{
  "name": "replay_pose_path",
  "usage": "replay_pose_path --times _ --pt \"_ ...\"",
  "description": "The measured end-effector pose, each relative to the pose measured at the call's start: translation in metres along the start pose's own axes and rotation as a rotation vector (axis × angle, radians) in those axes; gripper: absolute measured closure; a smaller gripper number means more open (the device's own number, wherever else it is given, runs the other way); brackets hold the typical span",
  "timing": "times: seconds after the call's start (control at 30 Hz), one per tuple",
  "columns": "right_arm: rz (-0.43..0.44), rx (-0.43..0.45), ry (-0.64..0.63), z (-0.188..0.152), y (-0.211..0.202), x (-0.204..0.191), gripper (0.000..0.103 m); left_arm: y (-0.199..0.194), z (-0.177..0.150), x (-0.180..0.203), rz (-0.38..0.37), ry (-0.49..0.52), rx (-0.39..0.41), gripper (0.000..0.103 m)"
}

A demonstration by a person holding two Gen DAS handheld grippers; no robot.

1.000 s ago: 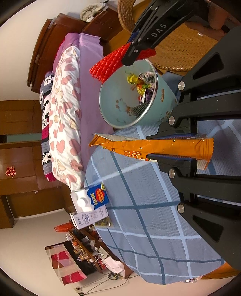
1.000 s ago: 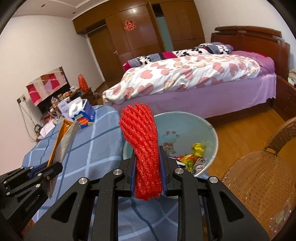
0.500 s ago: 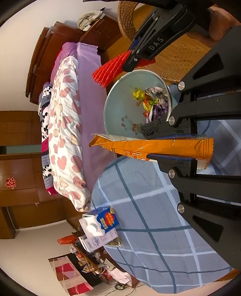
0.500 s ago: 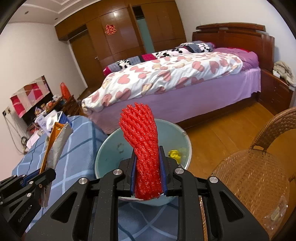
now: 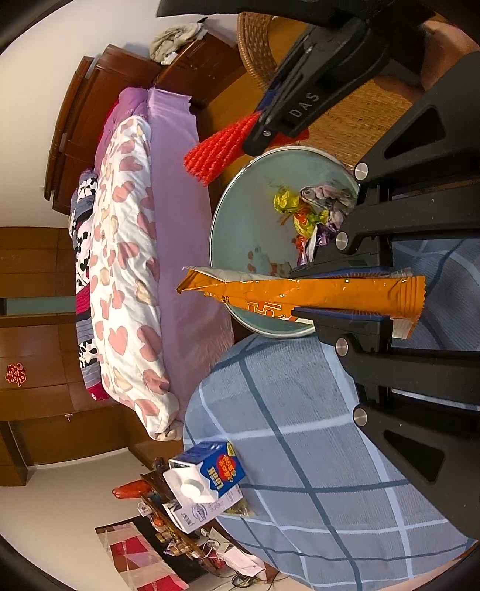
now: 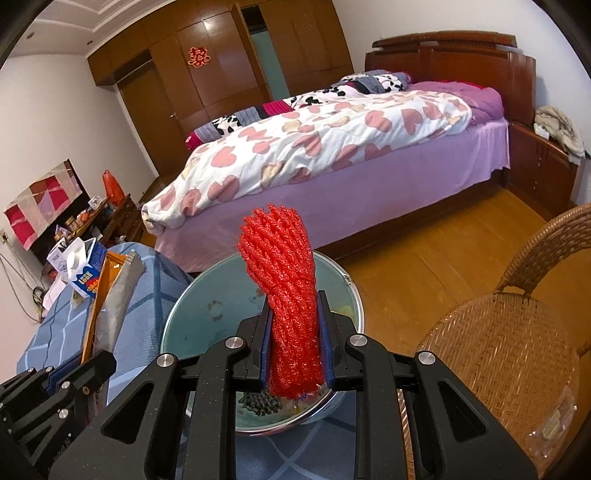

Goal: Collect trash
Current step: 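Carry the orange wrapper and red mesh bag over the blue bin, then open both grippers to drop the wrapper and mesh bag into the bin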

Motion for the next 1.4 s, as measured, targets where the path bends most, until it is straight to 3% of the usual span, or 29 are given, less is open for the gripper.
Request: replay_pose_path --times 0.67,0.77,0.83,0.87,0.9,0.97,1.1,1.23,1.3,1.4 --pt "-0.018 -0.047 0.05 -0.002 0.023 0.019 0.081 0.052 0.002 0.007 0.011 -0.009 -0.078 0.09" --pt "0.012 -0.071 0.048 0.0 0.031 0.017 0.078 0.056 0.004 0.009 0.015 -0.006 -0.083 0.089" --pt "0.034 -0.092 0.055 0.001 0.036 0.016 0.071 0.06 0.005 0.01 0.012 -0.002 -0.089 0.087" --pt "0.047 -0.101 0.061 0.001 0.037 0.015 0.06 0.061 0.004 0.01 0.012 -0.001 -0.093 0.085" --pt "0.054 -0.103 0.067 0.001 0.038 0.016 0.055 0.062 0.003 0.011 0.013 0.001 -0.094 0.081" --pt "0.054 -0.089 0.076 0.001 0.036 0.017 0.055 0.061 0.002 0.01 0.014 0.0 -0.089 0.066" --pt "0.061 -0.062 0.09 0.002 0.029 0.017 0.055 0.057 0.001 0.008 0.005 -0.012 -0.084 0.06" --pt "0.069 -0.01 0.109 0.005 0.016 0.019 0.05 0.047 0.0 0.004 0.021 -0.018 -0.067 0.031" --pt "0.059 0.024 0.129 0.006 0.007 0.022 0.029 0.039 -0.002 -0.001 0.031 -0.03 -0.048 0.025" --pt "0.03 0.073 0.155 0.006 -0.007 0.026 0.021 0.023 -0.006 -0.01 0.055 -0.029 -0.012 0.017"
Point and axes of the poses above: each gripper's, at about its wrist camera, not at the fingertips, and y roughly the way its jaws point, x to its right, z to its top, the point moved 6 cm from there along y, roughly the way its jaws point, and after that the axes turned 3 degrees about y, right-handed, at the moved point
